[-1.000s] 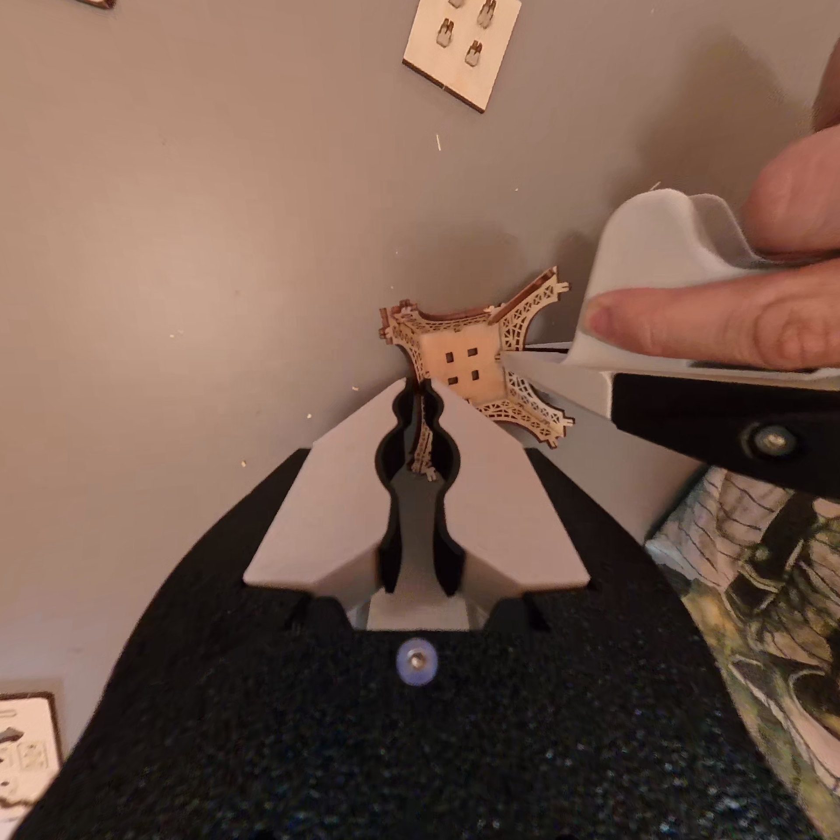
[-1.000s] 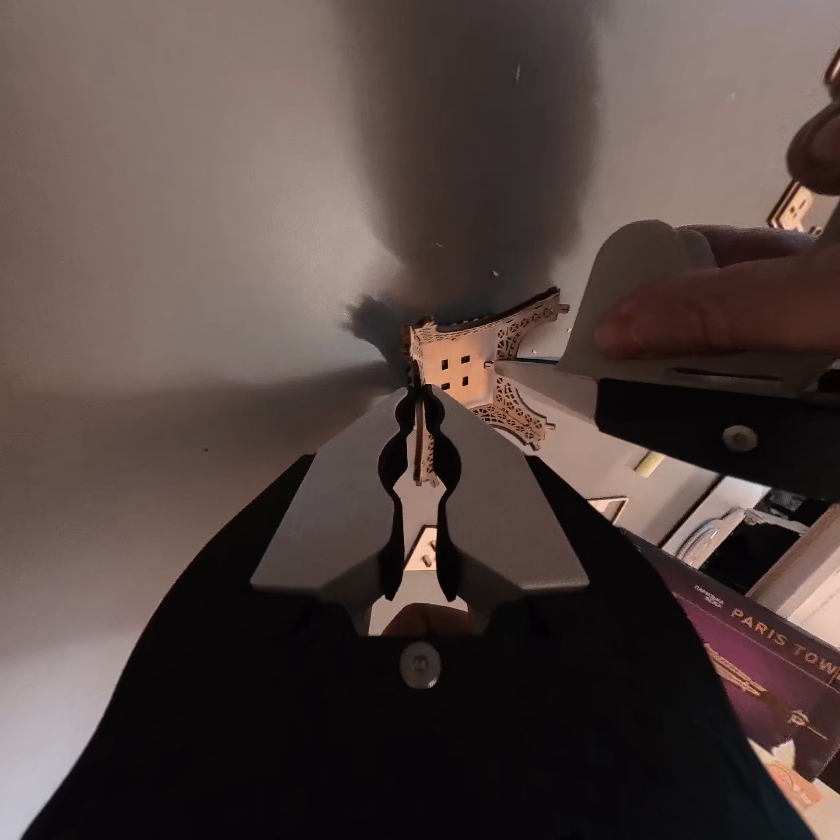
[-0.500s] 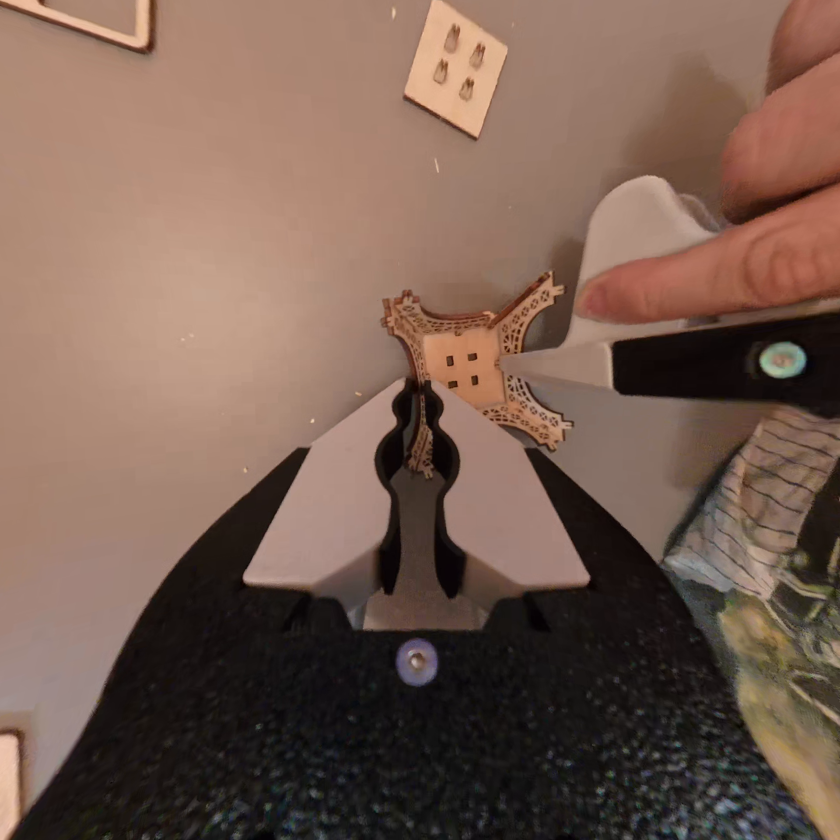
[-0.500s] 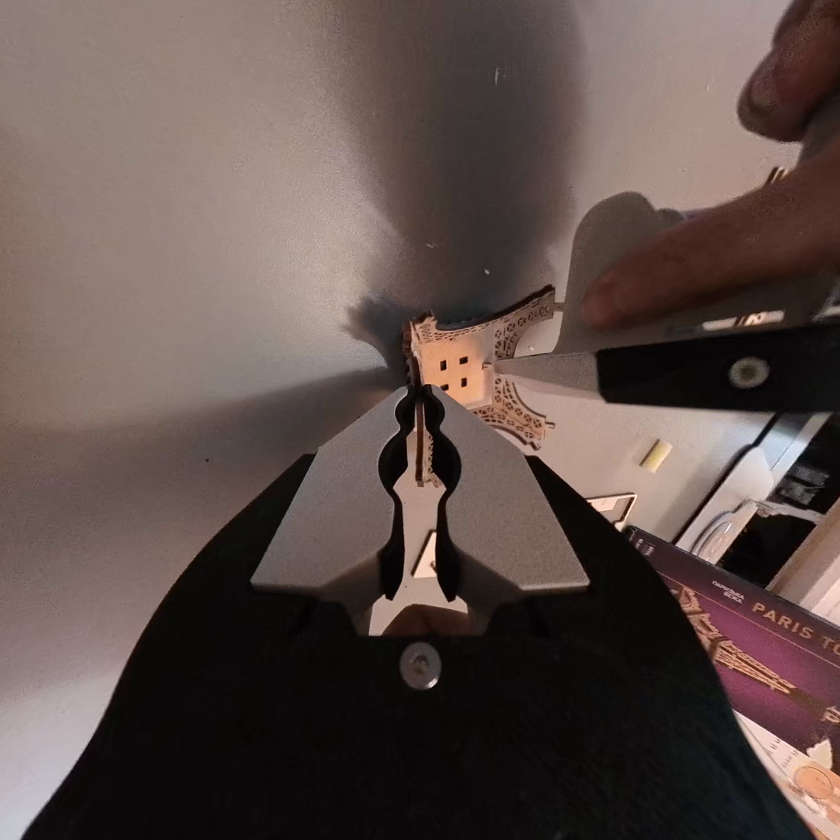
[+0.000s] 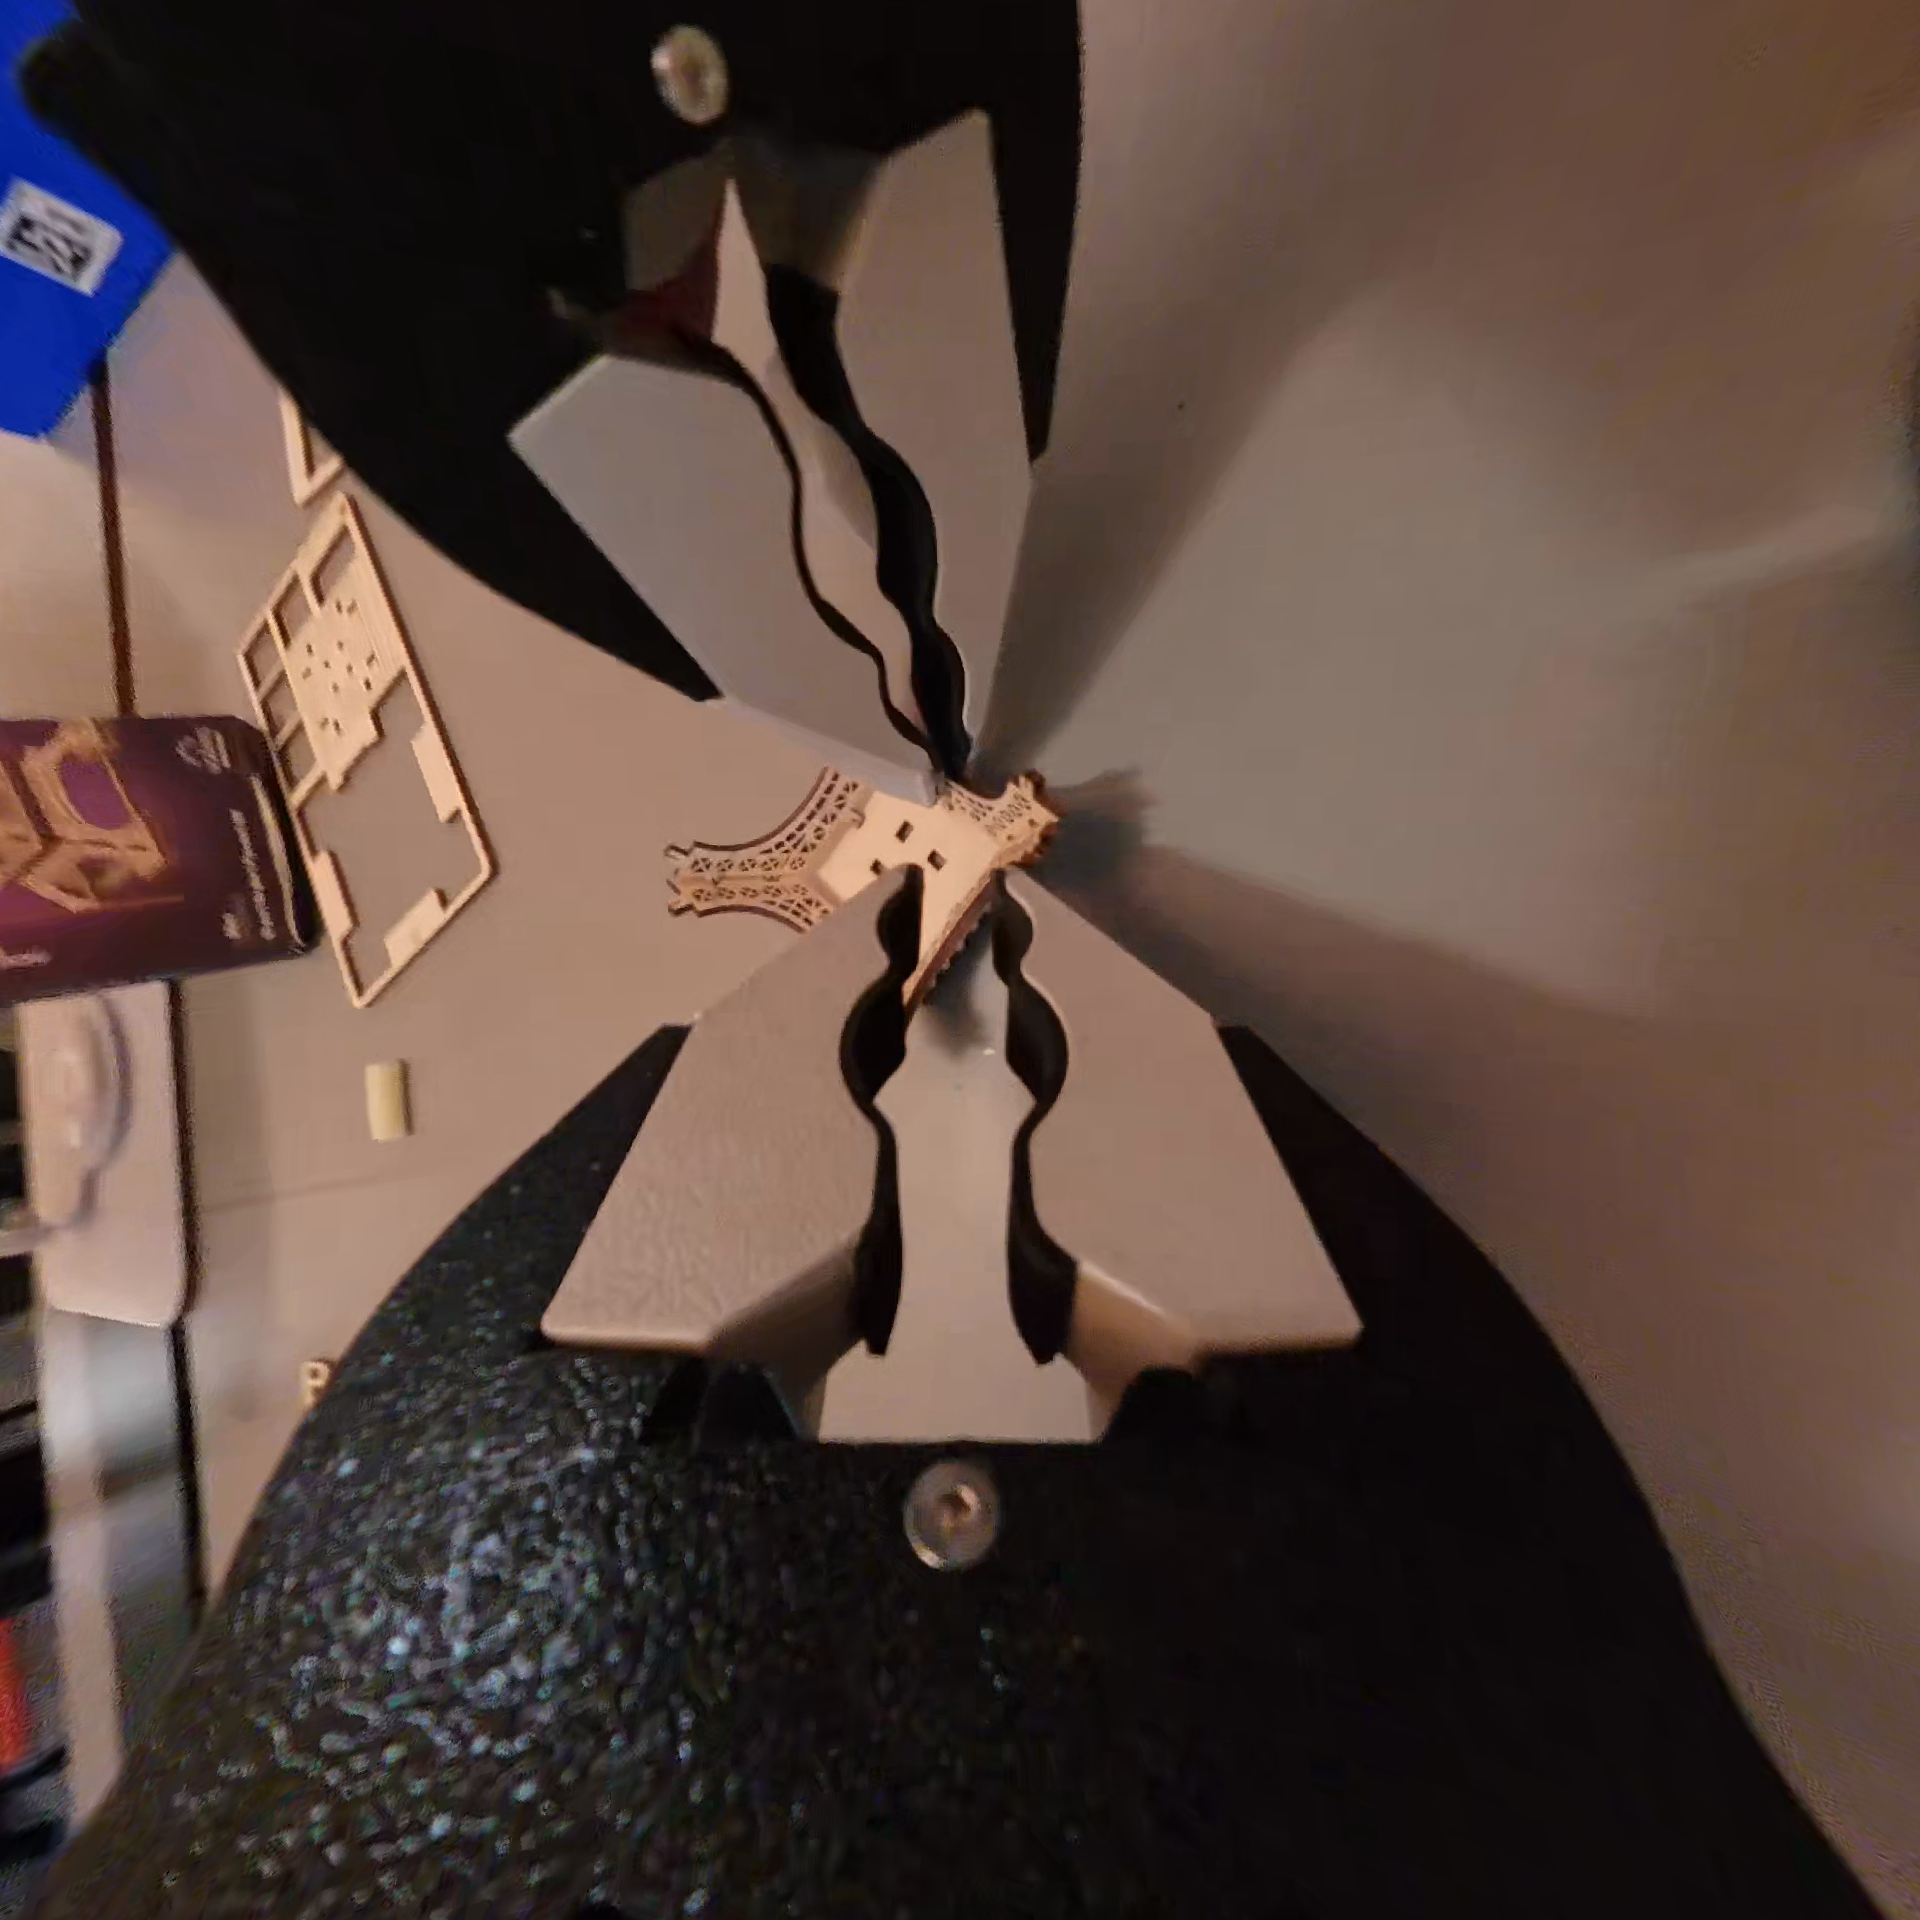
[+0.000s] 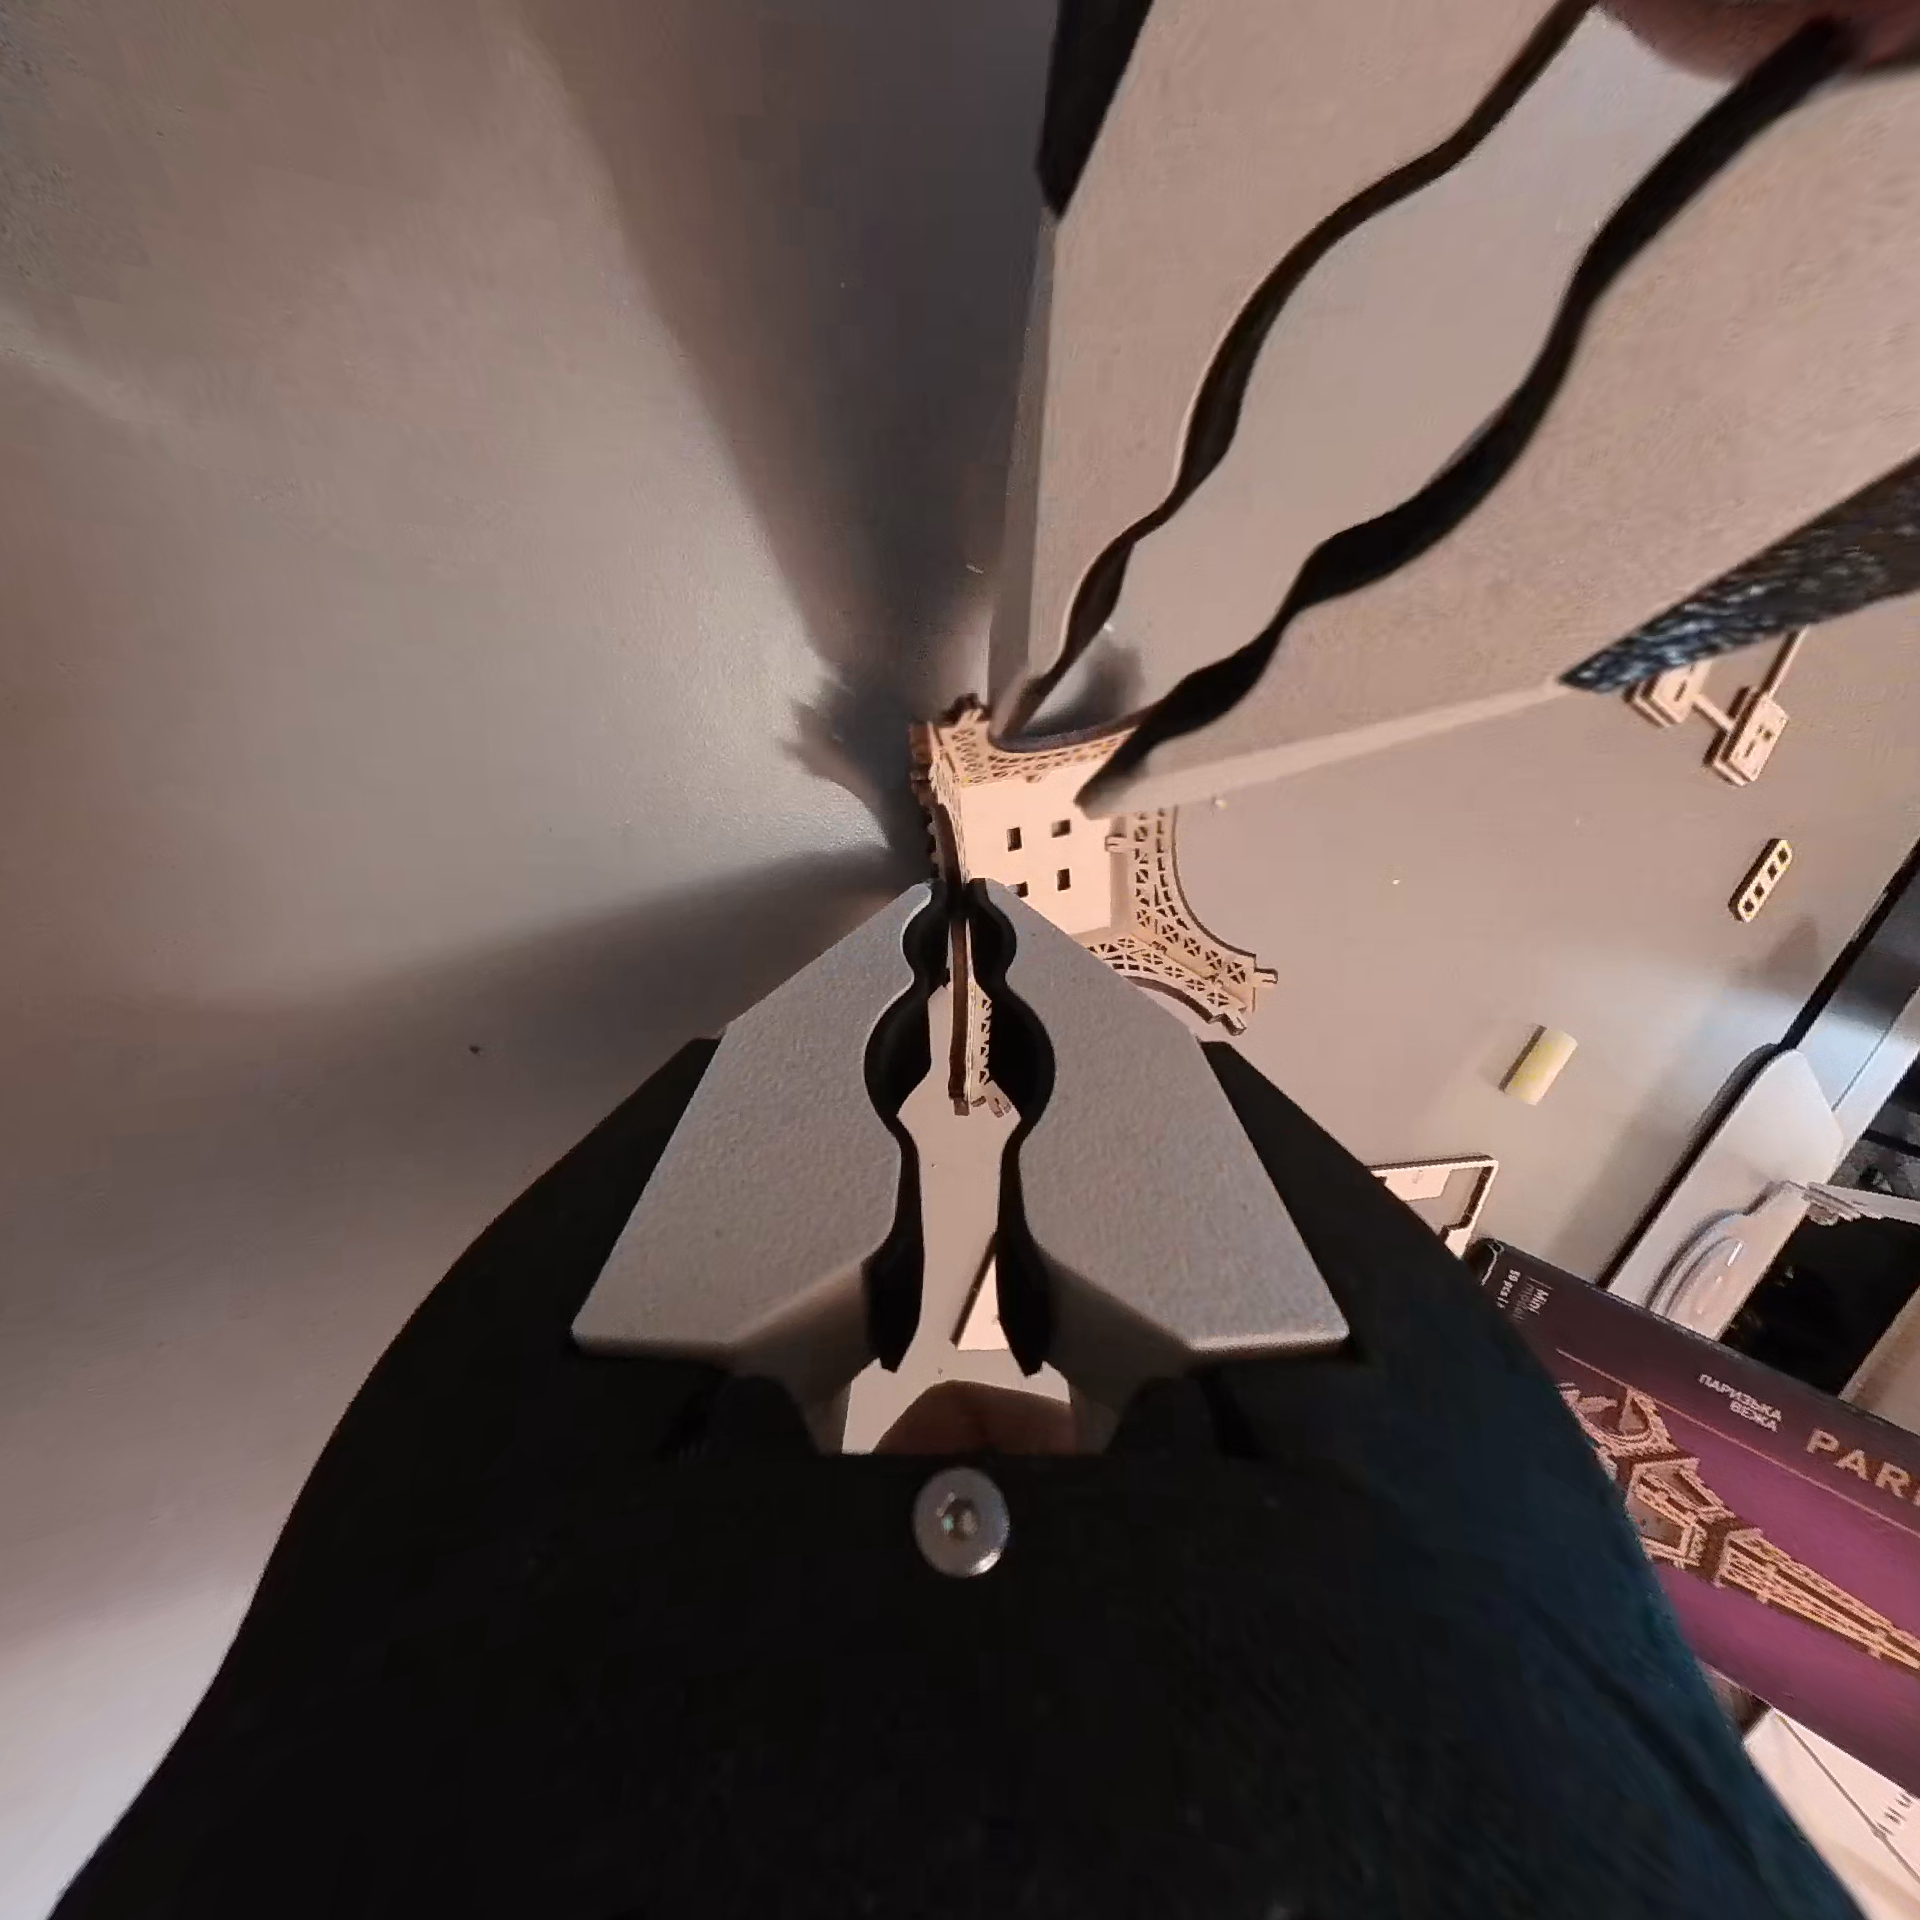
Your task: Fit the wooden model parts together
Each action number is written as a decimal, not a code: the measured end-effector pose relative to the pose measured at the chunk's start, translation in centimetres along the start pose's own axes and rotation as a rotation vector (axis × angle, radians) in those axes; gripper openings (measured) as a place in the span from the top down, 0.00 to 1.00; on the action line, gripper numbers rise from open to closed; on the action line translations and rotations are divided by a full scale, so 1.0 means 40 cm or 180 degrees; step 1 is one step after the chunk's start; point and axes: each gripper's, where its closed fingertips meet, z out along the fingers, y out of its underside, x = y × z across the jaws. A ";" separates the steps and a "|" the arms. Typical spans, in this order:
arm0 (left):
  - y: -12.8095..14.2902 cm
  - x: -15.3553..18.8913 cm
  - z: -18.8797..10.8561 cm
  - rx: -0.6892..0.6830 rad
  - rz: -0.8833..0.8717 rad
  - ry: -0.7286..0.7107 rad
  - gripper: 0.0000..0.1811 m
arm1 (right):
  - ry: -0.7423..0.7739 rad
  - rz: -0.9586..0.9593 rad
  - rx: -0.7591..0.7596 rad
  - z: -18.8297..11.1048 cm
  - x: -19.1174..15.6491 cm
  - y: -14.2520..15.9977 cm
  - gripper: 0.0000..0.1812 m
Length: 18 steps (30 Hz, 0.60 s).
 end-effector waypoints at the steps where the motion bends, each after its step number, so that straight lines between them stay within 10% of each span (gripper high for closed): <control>1: 0.004 0.000 0.004 -0.0029 0.0117 -0.0032 0.95 | 0.0002 0.0001 0.0006 0.000 0.000 0.000 0.99; 18: 0.045 -0.001 0.031 -0.0381 0.1040 -0.0063 0.99 | -0.0001 0.0004 0.0041 -0.005 0.002 -0.003 0.99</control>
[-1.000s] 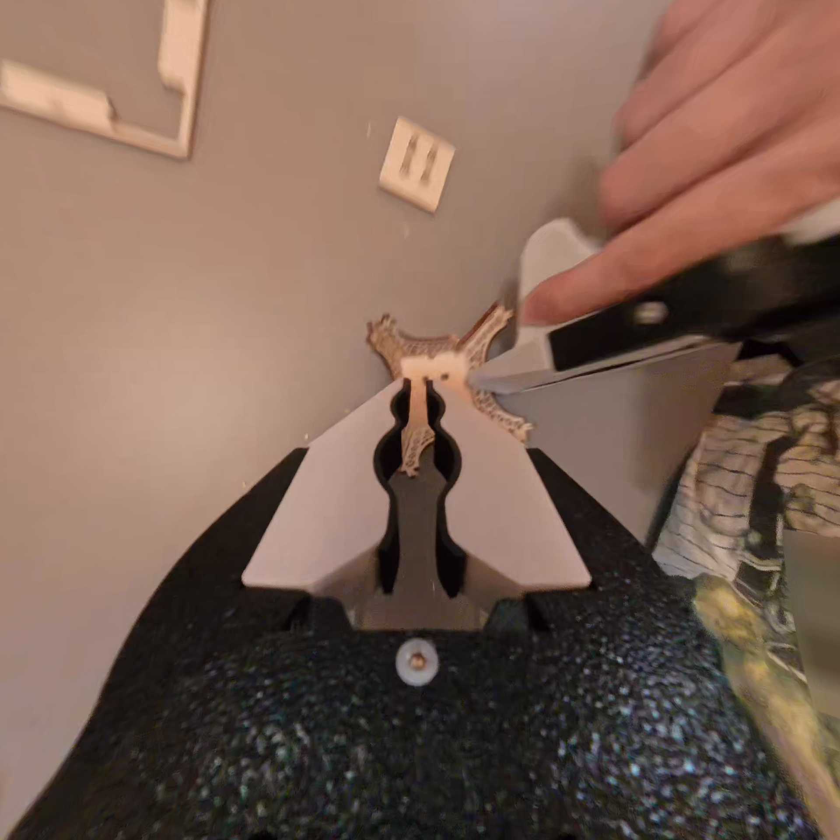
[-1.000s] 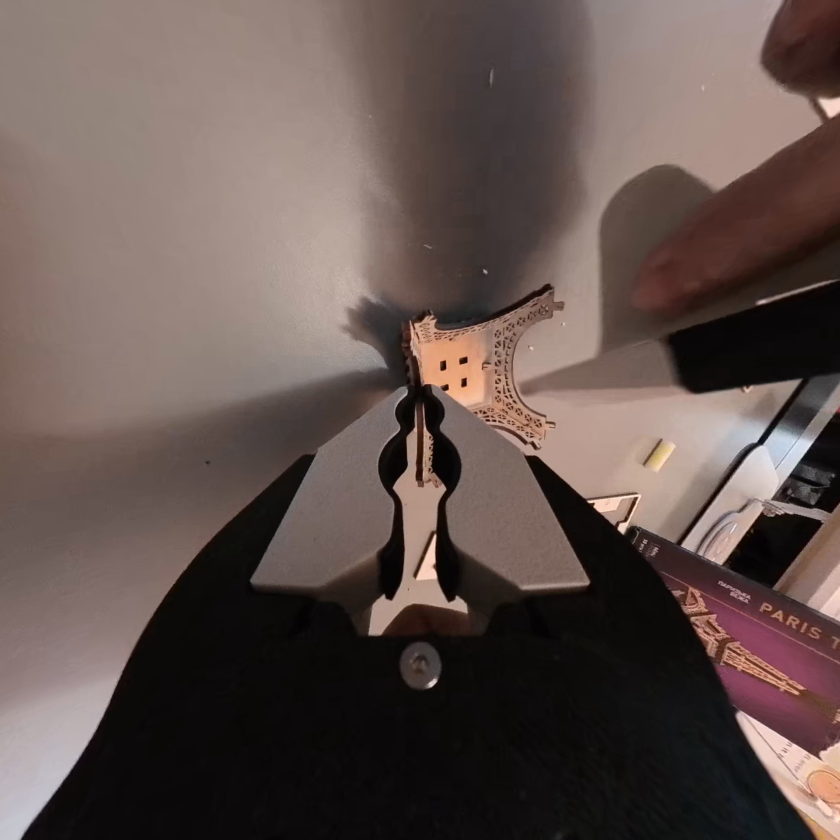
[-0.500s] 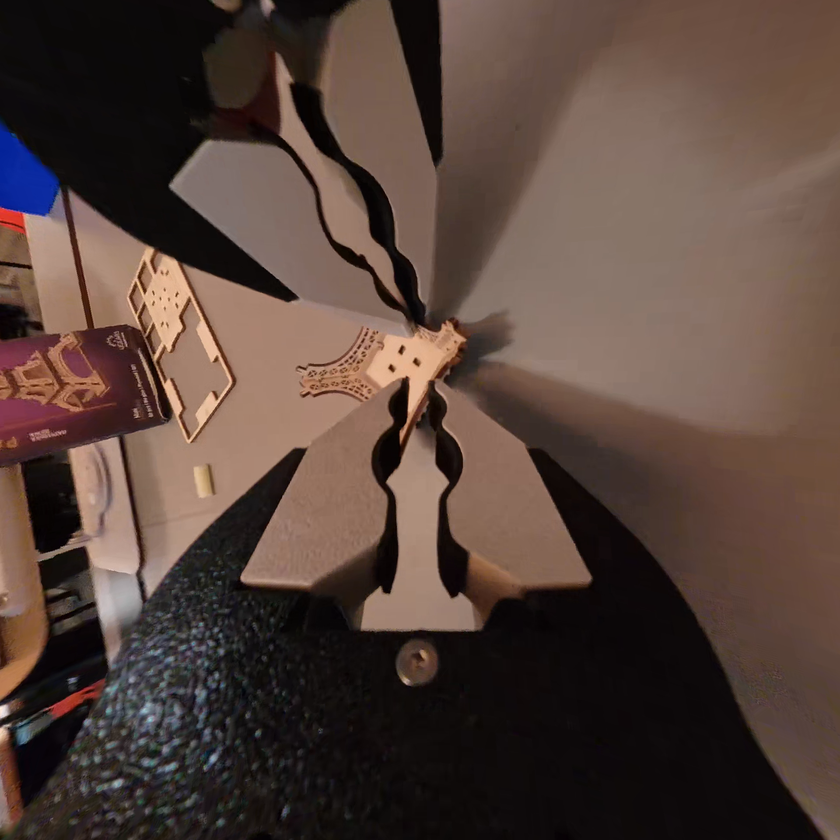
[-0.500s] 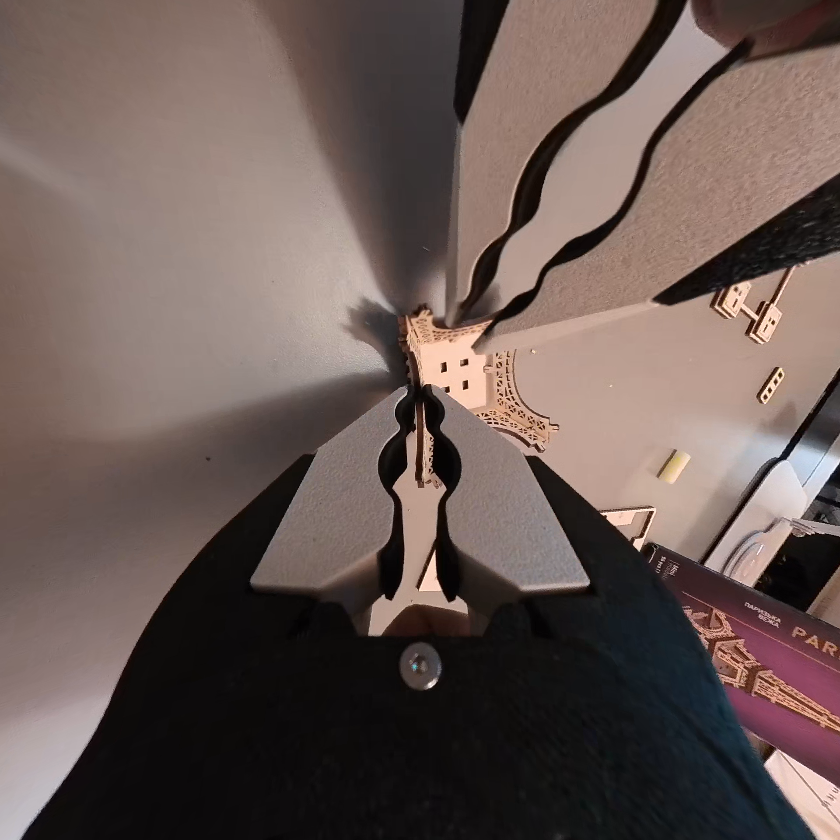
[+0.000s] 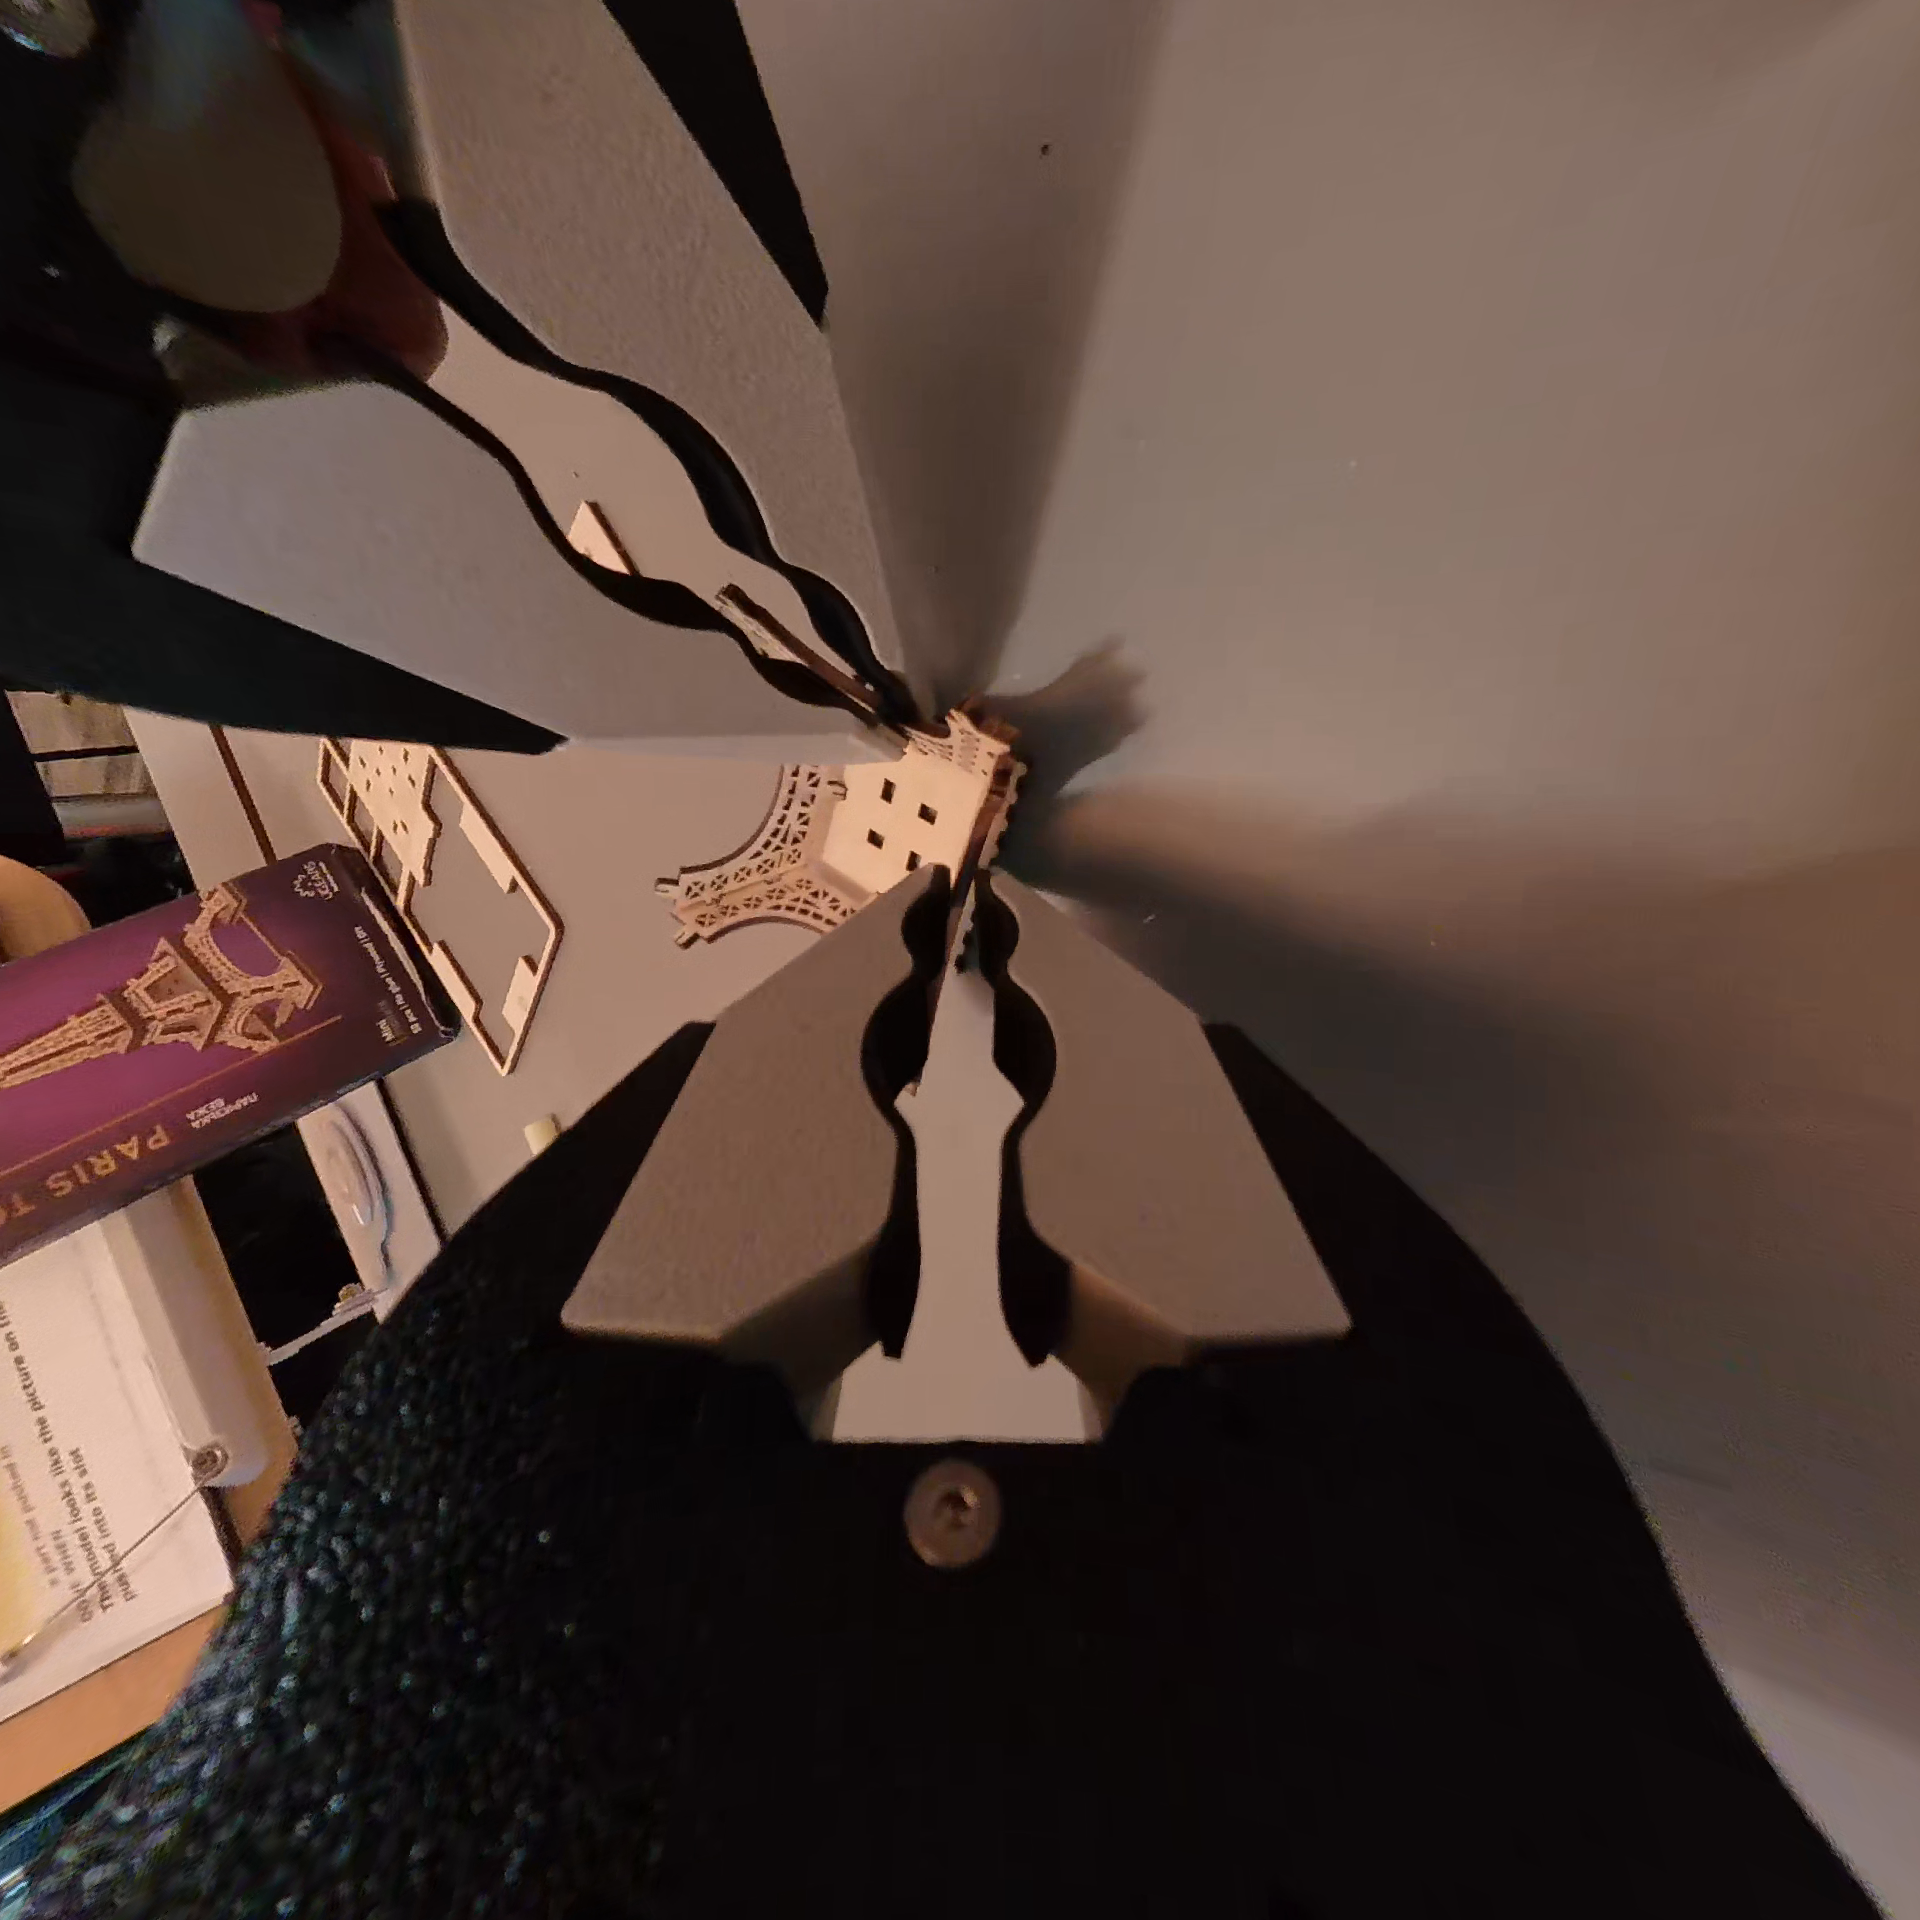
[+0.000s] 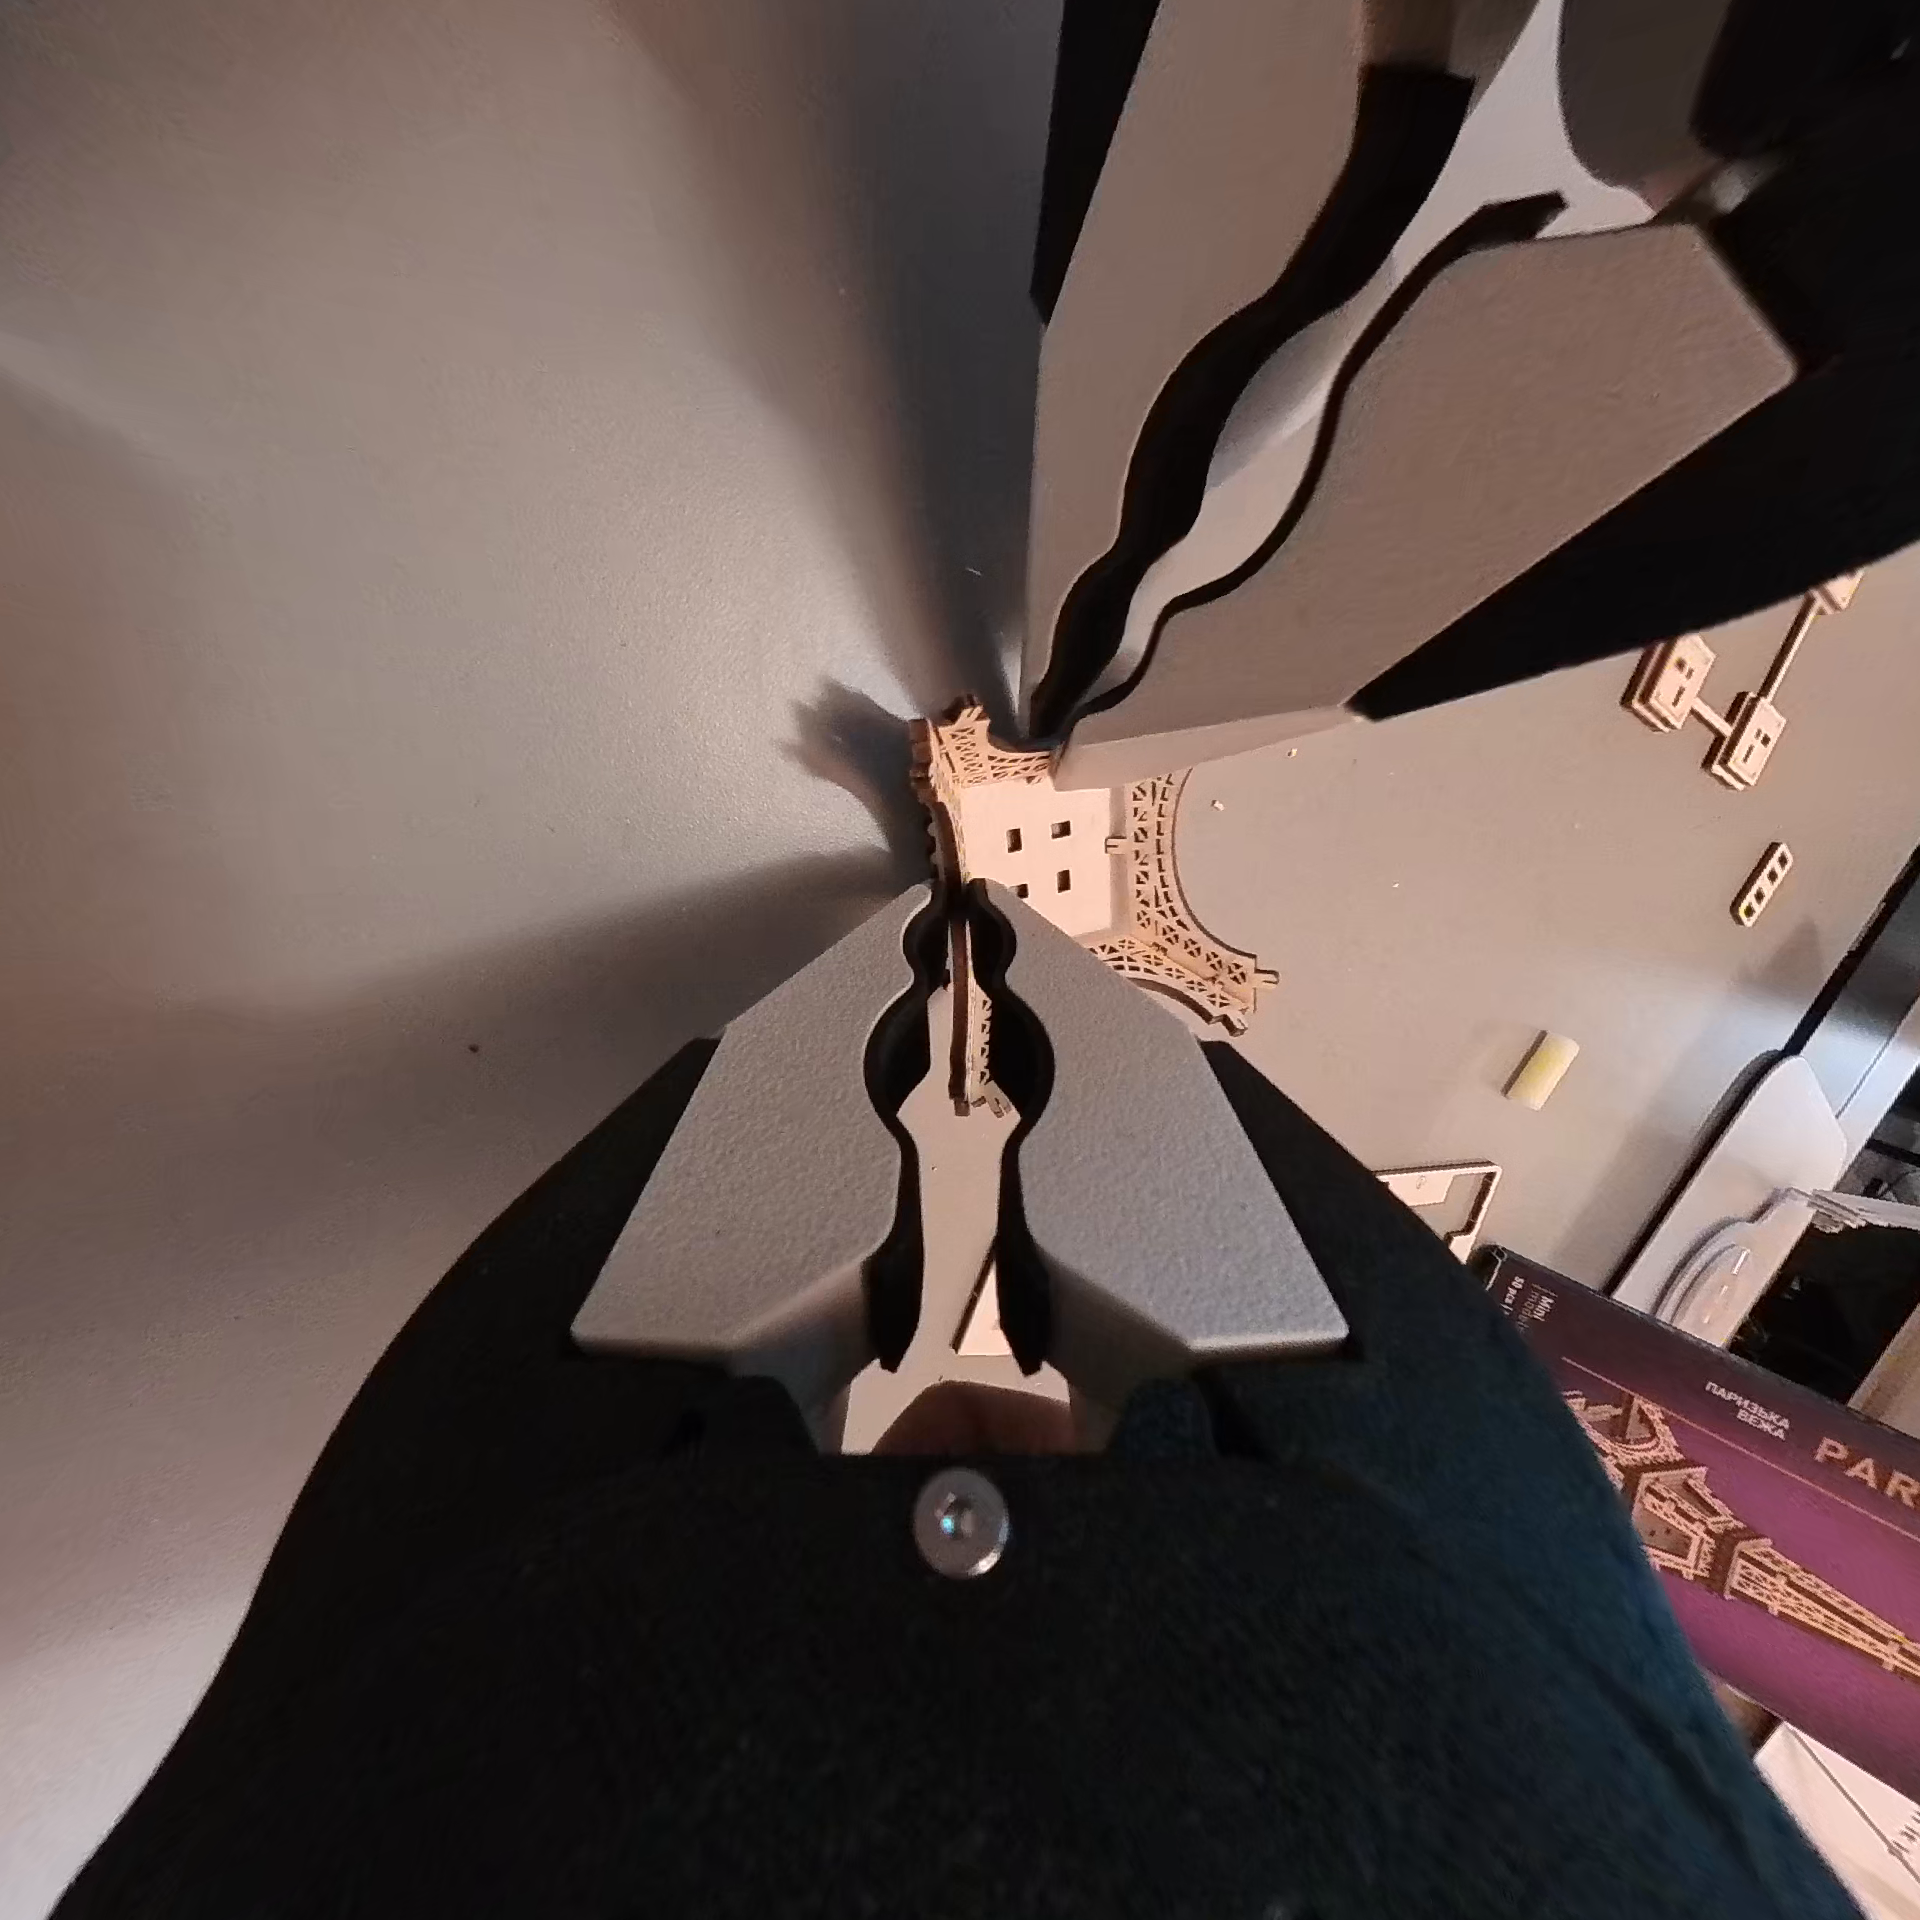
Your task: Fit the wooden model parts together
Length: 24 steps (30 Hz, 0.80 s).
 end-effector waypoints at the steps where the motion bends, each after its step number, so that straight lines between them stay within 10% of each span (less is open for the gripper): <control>1: 0.000 -0.001 0.000 0.0014 -0.0004 0.0003 0.99 | 0.0004 0.0003 -0.0001 0.000 0.000 0.000 0.99; 24: -0.003 0.014 0.001 0.0038 0.0176 0.0626 0.99 | 0.0140 0.0071 0.0173 -0.001 0.006 -0.012 0.99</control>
